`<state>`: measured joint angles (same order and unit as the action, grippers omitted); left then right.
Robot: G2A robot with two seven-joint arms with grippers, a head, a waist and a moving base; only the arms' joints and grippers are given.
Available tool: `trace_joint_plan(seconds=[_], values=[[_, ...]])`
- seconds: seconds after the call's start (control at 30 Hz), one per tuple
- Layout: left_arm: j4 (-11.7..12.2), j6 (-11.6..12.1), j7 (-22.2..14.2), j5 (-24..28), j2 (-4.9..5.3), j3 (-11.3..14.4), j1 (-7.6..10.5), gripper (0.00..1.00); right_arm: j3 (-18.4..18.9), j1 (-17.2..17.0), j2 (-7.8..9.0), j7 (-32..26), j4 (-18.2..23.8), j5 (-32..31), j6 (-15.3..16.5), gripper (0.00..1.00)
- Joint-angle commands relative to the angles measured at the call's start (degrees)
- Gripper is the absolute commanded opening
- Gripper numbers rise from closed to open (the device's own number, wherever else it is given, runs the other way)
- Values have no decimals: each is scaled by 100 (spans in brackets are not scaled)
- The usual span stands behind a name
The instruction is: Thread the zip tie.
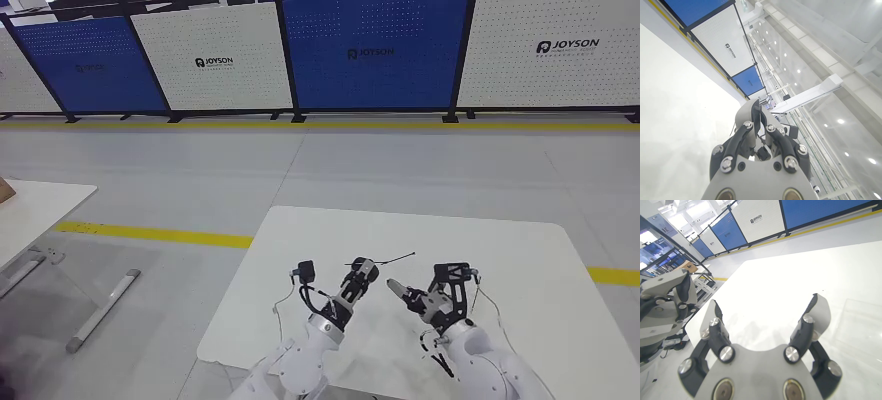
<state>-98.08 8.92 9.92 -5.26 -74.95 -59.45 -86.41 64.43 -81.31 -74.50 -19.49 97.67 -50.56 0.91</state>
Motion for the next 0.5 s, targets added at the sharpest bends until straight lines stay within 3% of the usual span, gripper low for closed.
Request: trace_joint_plan(seconds=[0.0, 0.47], values=[[42, -19, 4, -12, -9, 35, 30, 0, -47, 41, -7, 28, -33, -82, -20, 100], [105, -99, 43, -122, -39, 128, 82, 0, -33, 28, -26, 176, -83, 138, -18, 100]])
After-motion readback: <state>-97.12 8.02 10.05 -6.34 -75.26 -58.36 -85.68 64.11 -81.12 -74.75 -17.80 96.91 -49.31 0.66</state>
